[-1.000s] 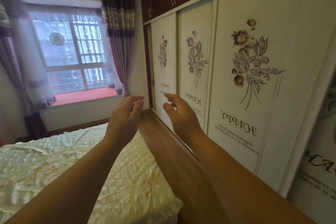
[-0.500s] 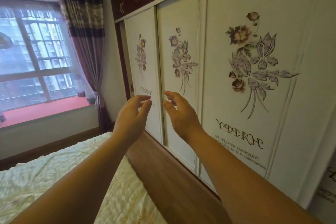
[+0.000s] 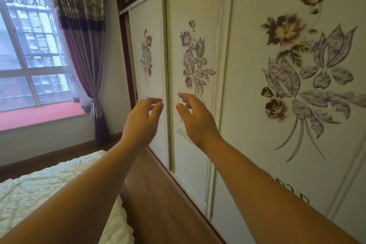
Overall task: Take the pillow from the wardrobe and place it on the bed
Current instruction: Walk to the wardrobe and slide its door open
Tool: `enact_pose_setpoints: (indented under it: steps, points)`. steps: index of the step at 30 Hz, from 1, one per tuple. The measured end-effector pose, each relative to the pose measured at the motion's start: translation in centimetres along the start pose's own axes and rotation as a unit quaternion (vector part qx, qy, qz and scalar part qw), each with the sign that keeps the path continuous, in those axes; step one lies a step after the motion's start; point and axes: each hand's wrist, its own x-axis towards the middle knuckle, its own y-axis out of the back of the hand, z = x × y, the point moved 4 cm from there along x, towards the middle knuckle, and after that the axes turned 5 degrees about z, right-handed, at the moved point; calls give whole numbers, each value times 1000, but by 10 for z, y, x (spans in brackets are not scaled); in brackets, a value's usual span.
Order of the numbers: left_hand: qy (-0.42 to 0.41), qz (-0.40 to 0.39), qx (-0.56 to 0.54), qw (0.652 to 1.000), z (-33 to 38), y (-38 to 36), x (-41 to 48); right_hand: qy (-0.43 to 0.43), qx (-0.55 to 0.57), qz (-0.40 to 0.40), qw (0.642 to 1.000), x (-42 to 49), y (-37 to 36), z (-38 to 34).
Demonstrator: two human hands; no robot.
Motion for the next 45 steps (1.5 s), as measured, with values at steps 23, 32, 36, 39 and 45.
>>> enact_pose_setpoints:
  steps: [23,32,36,39,45]
  points:
    - [-28,1,167,986,-212,-171,280,61,-10,-31,998,324,-167,220]
    - [-50,-39,178,982,-307,-221,443,44,-8,-9,999,467,-252,273]
    - [-61,-36,171,983,-355,-265,503,56,-29,-2,998,524,-284,306]
    - [-65,-34,166,983,-392,-299,542,66,-38,18,997,568,-310,334]
    - [-66,-25,176,982,-449,-346,620,86,-59,43,994,652,-361,383]
